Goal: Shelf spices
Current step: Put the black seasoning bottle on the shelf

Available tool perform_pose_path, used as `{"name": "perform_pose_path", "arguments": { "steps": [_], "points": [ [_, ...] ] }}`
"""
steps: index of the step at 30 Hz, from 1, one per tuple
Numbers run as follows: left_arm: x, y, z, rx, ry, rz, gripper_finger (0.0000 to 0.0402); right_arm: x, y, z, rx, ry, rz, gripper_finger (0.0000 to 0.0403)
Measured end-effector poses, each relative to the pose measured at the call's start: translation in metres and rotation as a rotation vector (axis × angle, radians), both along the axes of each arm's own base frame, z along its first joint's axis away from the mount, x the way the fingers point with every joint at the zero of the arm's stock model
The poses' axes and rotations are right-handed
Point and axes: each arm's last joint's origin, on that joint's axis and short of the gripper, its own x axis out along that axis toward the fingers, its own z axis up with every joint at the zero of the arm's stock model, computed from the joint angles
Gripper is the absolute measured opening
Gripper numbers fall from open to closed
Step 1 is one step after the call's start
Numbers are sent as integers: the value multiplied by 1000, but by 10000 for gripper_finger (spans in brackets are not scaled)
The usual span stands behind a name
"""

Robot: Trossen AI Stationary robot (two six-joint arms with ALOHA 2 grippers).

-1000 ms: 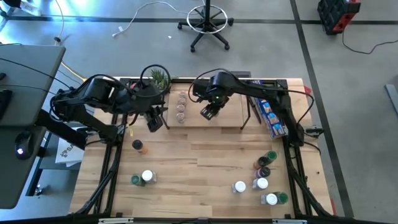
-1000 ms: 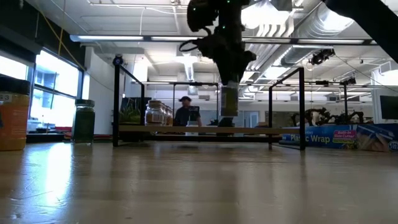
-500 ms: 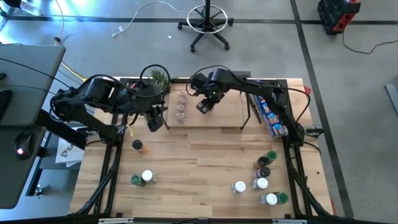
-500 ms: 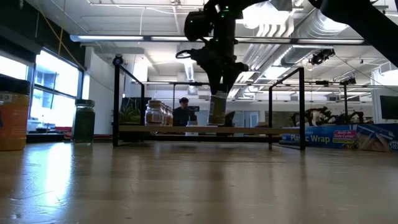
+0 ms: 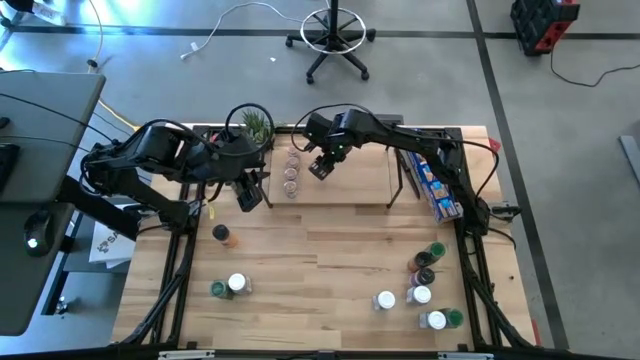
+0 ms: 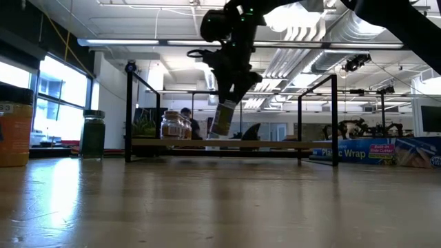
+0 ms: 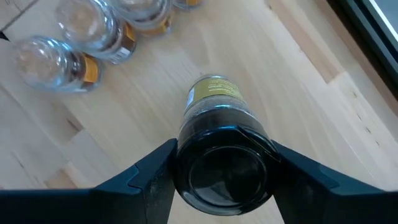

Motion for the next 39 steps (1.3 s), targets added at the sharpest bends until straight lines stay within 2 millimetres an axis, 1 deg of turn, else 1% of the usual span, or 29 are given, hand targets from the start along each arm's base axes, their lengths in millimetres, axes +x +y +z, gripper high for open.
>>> {"name": "perform_pose_path", "arguments": {
  "steps": [9, 17, 25, 34, 37, 39],
  "points": [
    [0, 0, 0, -4, -2, 4, 115, 8, 1, 3, -8, -85, 6, 222],
    [0, 0, 0, 1, -4, 13, 115, 12, 0, 4, -33, -116, 12, 223],
    [0, 0, 0, 2, -4, 13, 115, 14, 0, 5, -40, -139, 12, 253],
    [0, 0, 0, 3, -4, 13, 115, 14, -1, 5, -73, -135, -10, 256],
    [0, 0, 0, 4, -4, 15, 115, 13, -1, 9, -80, -150, -12, 256],
    [0, 0, 0, 4, -4, 15, 115, 11, 0, 16, -98, -166, -13, 256]
  ]
}}
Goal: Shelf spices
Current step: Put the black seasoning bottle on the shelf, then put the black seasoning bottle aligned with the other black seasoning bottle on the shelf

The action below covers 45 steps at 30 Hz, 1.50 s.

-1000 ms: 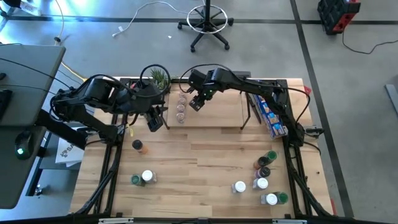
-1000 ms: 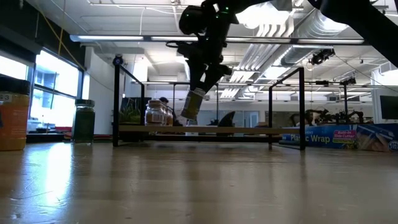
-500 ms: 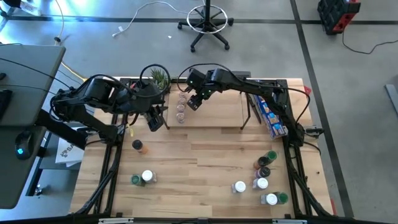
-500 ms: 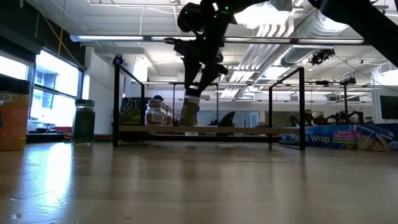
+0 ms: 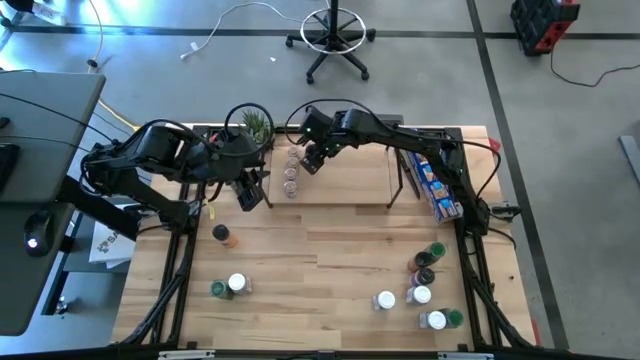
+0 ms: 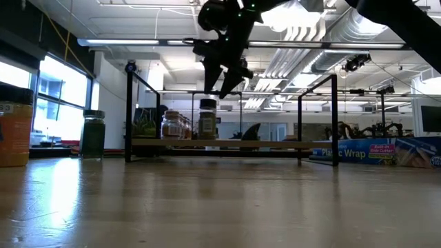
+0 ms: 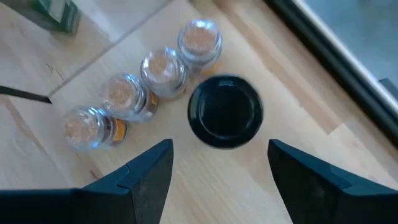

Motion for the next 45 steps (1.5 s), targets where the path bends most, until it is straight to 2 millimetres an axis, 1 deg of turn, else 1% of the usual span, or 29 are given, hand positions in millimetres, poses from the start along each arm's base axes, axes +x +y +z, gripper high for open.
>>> {"name": "perform_pose_path", "arguments": {
  "steps": [3, 5, 7, 10, 13, 15, 18, 22, 26, 29, 37, 45],
  "points": [
    [0, 0, 0, 0, 1, 0, 115, -4, 5, 12, -34, -14, 10, 256],
    [0, 0, 0, 0, 1, 0, 115, -6, 10, 19, -49, -22, 54, 251],
    [0, 0, 0, 0, 2, 0, 115, -6, 17, 24, -33, -35, 135, 239],
    [0, 0, 0, 1, 4, 0, 115, -4, 27, 25, 49, -65, 278, 208],
    [0, 0, 0, 2, 3, 2, 115, 5, 32, 12, 90, -61, 321, 169],
    [0, 0, 0, 5, 4, 3, 115, 11, 32, 1, 95, -49, 310, 141],
    [0, 0, 0, 5, 4, 4, 115, 17, 26, -11, 91, -44, 250, 98],
    [0, 0, 0, 6, 4, 4, 115, 21, 17, -24, 74, -11, 171, 49],
    [0, 1, 0, 17, 2, 13, 115, 19, 9, -27, 36, 7, 129, 18],
    [0, 1, 0, 26, 0, 21, 115, 17, 2, -26, 6, 14, 107, 10],
    [0, 1, 0, 26, 0, 21, 115, 14, -12, -26, -2, 4, 78, 9],
    [0, 1, 0, 27, -1, 22, 115, 14, -10, -24, -14, 9, 106, 9]
  ]
}}
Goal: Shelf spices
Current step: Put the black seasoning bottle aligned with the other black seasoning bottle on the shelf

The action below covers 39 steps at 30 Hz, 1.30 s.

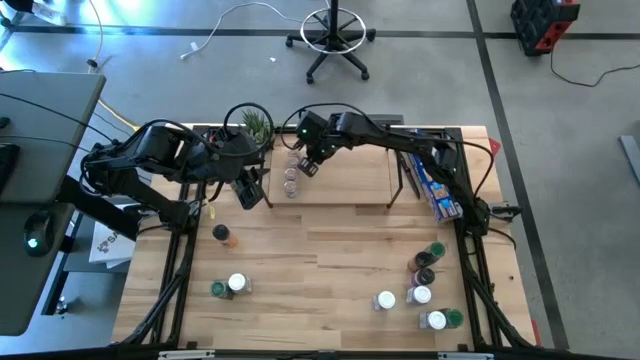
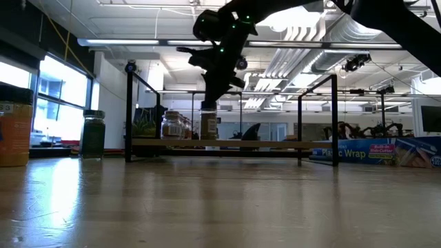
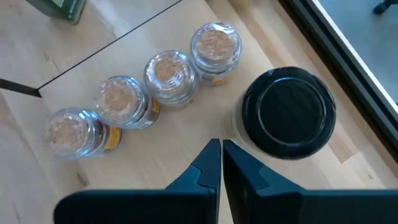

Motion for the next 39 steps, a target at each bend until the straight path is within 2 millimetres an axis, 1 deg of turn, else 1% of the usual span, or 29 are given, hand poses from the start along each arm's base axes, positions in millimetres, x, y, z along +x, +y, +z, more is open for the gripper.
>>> {"name": "perform_pose_path", "arguments": {
  "steps": [2, 4, 8, 9, 13, 14, 18, 21, 24, 28, 30, 32, 35, 39],
  "points": [
    [0, 0, 0, -8, 1, 6, 115, -3, 6, 7, -2, -1, 9, 9],
    [-3, 0, -2, -34, 20, 30, 115, -7, 16, 20, -15, -2, 23, 9],
    [-19, 4, -8, -68, 86, 166, 115, -24, 47, 58, -81, -4, 59, 9],
    [-21, 6, -9, -72, 63, 199, 115, -29, 55, 67, -97, -13, 73, 9],
    [-38, 19, -14, -147, 20, 288, 115, -47, 84, 102, -152, -71, 119, 9],
    [-43, 23, -19, -161, 48, 322, 115, -53, 90, 111, -162, -86, 127, 9],
    [-63, 36, -36, -240, 41, 409, 115, -77, 110, 141, -193, -139, 153, 9],
    [-76, 42, -49, -284, 45, 473, 115, -97, 118, 160, -202, -176, 163, 9],
    [-80, 43, -63, -322, 48, 490, 115, -120, 125, 179, -195, -220, 155, 9],
    [-75, 41, -74, -375, 26, 440, 115, -141, 131, 193, -155, -251, 109, 9],
    [-68, 38, -79, -400, 17, 384, 115, -147, 138, 196, -118, -254, 140, 9],
    [-60, 34, -84, -418, 21, 312, 115, -150, 152, 196, -69, -243, 229, 9],
    [-49, 28, -88, -426, 3, 209, 115, -153, 179, 191, 38, -203, 364, 9],
    [-38, 19, -97, -431, -20, 132, 115, -156, 215, 182, 168, -121, 530, 11]
  ]
}}
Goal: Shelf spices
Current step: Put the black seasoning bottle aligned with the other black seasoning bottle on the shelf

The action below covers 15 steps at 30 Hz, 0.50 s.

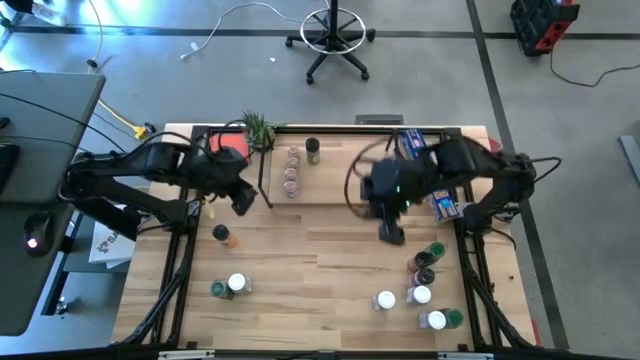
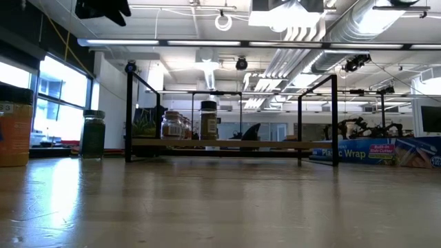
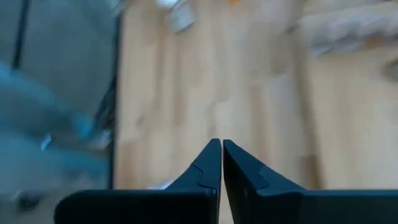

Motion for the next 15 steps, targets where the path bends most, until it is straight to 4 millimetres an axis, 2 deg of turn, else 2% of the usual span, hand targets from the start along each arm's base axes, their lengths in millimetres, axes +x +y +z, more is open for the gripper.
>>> {"name": "perform_pose_path", "arguments": {
  "steps": [5, 7, 11, 15],
  "points": [
    [8, -8, -9, 2, -27, -38, 115, -12, 31, -13, 105, 203, 78, 31],
    [10, -10, -13, 2, -31, -48, 115, -17, 43, -13, 123, 216, 90, 48],
    [11, -12, -17, 3, -24, -58, 115, -39, 63, -18, 145, 276, 38, 84],
    [12, -12, -17, 21, -25, -46, 115, -73, 74, -35, 131, 372, -94, 121]
  ]
}}
